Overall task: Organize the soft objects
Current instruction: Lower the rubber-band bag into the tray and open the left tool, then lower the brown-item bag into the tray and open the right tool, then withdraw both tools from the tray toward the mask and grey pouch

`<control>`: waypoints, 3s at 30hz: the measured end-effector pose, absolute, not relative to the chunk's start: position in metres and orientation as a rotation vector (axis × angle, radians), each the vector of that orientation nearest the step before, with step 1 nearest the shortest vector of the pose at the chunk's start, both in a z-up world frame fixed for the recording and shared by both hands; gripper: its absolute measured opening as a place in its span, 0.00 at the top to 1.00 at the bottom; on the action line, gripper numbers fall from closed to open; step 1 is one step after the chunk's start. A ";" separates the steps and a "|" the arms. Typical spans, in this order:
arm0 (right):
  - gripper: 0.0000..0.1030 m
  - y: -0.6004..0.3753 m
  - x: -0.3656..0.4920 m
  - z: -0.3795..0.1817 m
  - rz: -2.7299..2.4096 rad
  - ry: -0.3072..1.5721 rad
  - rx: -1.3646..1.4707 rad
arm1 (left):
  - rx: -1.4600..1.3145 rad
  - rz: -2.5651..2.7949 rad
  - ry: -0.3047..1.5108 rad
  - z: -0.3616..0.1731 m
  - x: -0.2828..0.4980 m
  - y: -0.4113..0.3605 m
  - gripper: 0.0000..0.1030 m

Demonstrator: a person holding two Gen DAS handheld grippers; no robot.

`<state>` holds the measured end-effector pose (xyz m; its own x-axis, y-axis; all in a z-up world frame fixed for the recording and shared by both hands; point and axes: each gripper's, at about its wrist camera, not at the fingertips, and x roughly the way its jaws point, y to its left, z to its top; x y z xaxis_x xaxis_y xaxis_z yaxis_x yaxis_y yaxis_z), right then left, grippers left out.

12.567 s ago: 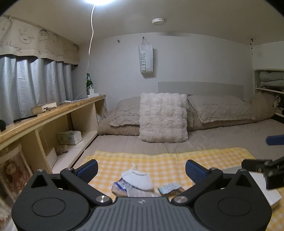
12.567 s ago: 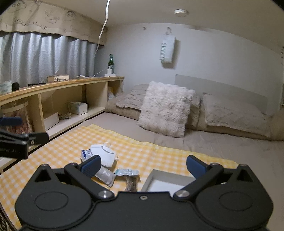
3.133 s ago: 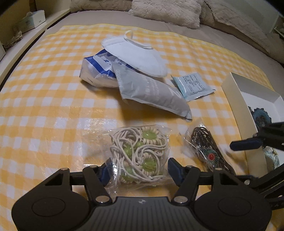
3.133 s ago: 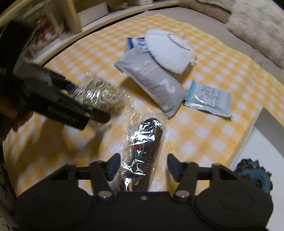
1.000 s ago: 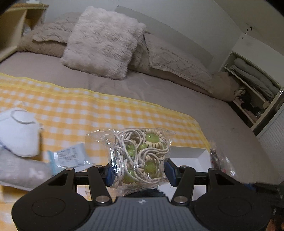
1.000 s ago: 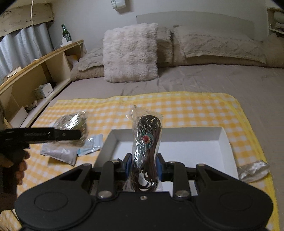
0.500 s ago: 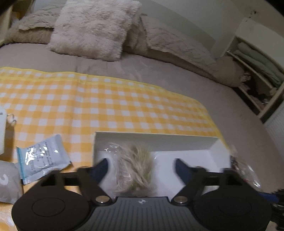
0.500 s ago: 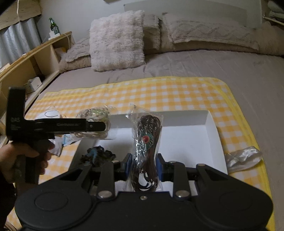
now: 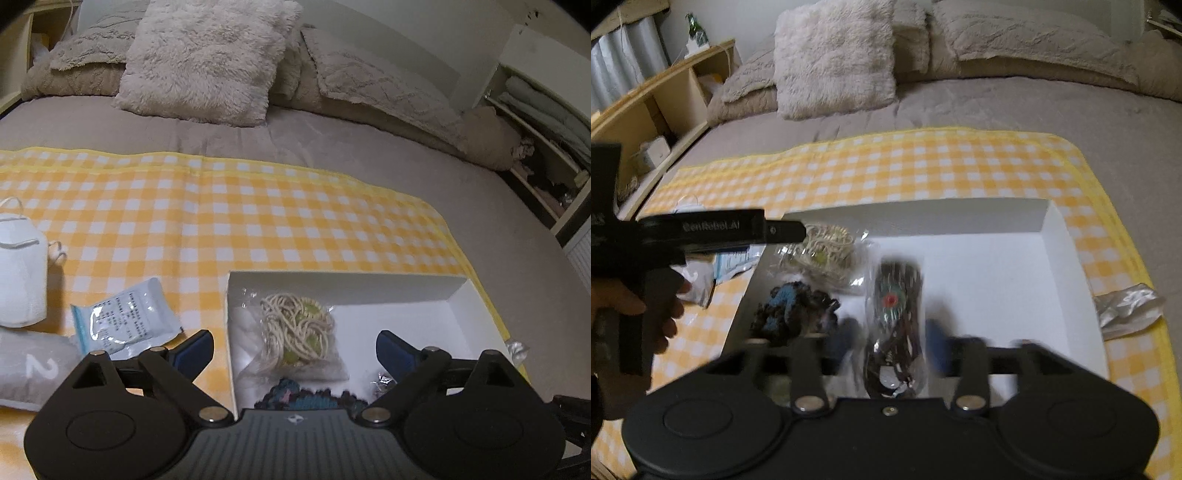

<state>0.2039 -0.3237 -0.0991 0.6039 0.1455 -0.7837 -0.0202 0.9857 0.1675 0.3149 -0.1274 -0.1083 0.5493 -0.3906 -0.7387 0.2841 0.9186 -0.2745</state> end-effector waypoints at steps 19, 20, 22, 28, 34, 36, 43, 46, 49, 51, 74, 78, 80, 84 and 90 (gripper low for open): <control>0.26 -0.322 0.174 -0.075 0.071 0.896 0.128 | -0.069 -0.400 0.870 -0.067 0.257 -0.111 0.00; 0.26 -0.322 0.171 -0.073 0.071 0.886 0.132 | -0.071 -0.399 0.864 -0.064 0.253 -0.110 0.00; 0.25 -0.323 0.166 -0.069 0.068 0.869 0.144 | -0.075 -0.399 0.853 -0.060 0.246 -0.106 0.00; 0.22 -0.331 0.154 -0.057 0.051 0.821 0.172 | -0.057 -0.382 0.833 -0.050 0.226 -0.095 0.00; 0.17 -0.334 0.142 -0.048 0.038 0.781 0.169 | -0.048 -0.367 0.807 -0.041 0.209 -0.087 0.00; 0.09 -0.334 0.139 -0.046 0.036 0.770 0.168 | -0.043 -0.360 0.801 -0.039 0.203 -0.085 0.00; 0.00 -0.333 0.127 -0.036 0.025 0.730 0.145 | -0.024 -0.342 0.795 -0.037 0.189 -0.079 0.00; 0.00 -0.331 0.122 -0.035 0.018 0.725 0.116 | -0.028 -0.336 0.784 -0.035 0.184 -0.075 0.00; 0.00 -0.332 0.120 -0.035 0.006 0.714 0.119 | -0.025 -0.332 0.777 -0.034 0.180 -0.072 0.00; 0.00 -0.332 0.119 -0.034 0.010 0.708 0.121 | -0.025 -0.329 0.773 -0.033 0.179 -0.069 0.00; 0.00 -0.256 0.189 -0.042 0.129 0.643 0.076 | -0.103 -0.050 0.715 -0.026 0.210 0.048 0.00; 0.00 -0.227 0.207 -0.044 0.174 0.622 0.042 | -0.114 -0.009 0.715 -0.028 0.213 0.068 0.00; 0.00 -0.215 0.217 -0.045 0.198 0.611 0.027 | -0.124 0.012 0.718 -0.028 0.215 0.077 0.00; 0.00 -0.185 0.239 -0.048 0.249 0.598 -0.002 | -0.133 0.029 0.715 -0.029 0.222 0.089 0.00; 0.00 -0.143 0.269 -0.051 0.329 0.582 -0.017 | -0.107 0.028 0.742 -0.041 0.234 0.097 0.00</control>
